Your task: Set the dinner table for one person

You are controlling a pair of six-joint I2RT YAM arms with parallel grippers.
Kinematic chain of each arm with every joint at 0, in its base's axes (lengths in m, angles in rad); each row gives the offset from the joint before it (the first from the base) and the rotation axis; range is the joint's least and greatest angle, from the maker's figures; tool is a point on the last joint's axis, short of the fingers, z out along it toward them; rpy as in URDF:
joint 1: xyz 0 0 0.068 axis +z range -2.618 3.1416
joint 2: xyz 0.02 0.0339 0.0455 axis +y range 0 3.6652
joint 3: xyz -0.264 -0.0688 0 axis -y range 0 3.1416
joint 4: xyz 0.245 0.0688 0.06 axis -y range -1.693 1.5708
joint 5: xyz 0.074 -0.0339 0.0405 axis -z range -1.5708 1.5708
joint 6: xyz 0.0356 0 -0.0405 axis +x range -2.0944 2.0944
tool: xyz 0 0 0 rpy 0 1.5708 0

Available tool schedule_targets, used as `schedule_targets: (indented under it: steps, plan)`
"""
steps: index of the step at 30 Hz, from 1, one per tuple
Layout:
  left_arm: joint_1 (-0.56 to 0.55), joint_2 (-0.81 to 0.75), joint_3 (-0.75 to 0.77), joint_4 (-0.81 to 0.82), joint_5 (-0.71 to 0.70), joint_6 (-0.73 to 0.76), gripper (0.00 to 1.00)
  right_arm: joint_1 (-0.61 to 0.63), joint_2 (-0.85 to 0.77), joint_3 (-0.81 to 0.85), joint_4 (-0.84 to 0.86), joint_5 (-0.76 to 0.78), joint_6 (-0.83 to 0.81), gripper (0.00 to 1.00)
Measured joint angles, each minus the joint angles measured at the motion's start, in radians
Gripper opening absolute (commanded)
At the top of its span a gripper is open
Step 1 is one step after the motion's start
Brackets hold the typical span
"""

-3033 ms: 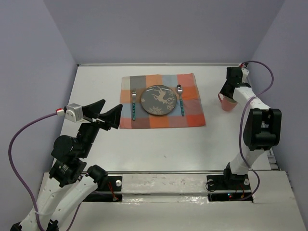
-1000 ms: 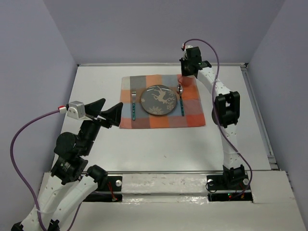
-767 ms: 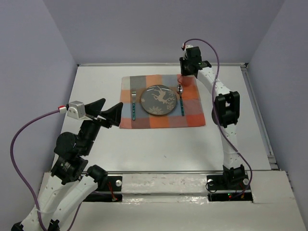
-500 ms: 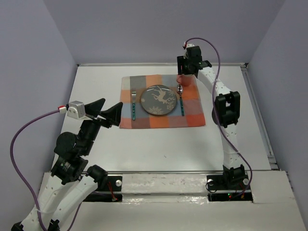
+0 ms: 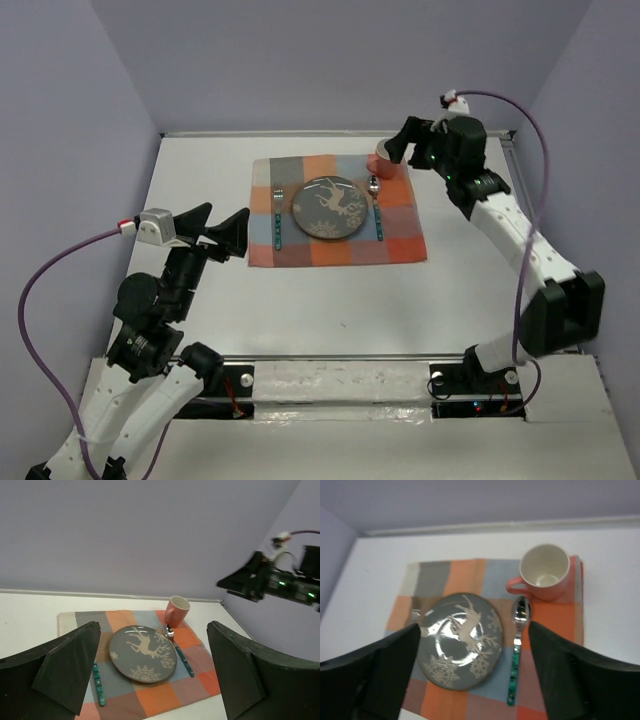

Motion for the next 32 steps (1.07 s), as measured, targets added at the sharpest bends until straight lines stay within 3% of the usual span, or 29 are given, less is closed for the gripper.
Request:
schedule_targets:
  steps: [2,3,6,12,18,22,32]
  plan:
    - [0.002,0.000,-0.001,0.000,-0.012,0.005,0.99,0.005,-0.192,-0.196,0.106,-0.023,0.047,0.70]
    - [0.003,0.001,-0.002,0.000,-0.020,0.009,0.99,0.008,-0.270,-0.272,0.132,-0.031,0.068,0.99]
    - [0.006,0.005,-0.004,-0.001,-0.028,0.015,0.99,0.014,-0.499,-0.493,0.191,-0.038,0.113,1.00]
    - [0.006,0.026,-0.010,0.004,-0.032,0.023,0.99,0.018,-0.805,-0.755,0.152,-0.052,0.139,1.00]
    - [0.007,0.033,-0.038,0.007,-0.026,0.026,0.99,0.018,-1.083,-0.846,0.090,-0.074,0.151,1.00]
    - [0.006,0.034,-0.047,0.012,-0.023,0.025,0.99,0.018,-1.179,-0.856,0.069,-0.074,0.153,1.00]
    - [0.006,0.037,-0.051,0.033,-0.002,0.026,0.99,0.018,-1.196,-0.868,0.001,-0.066,0.151,1.00]
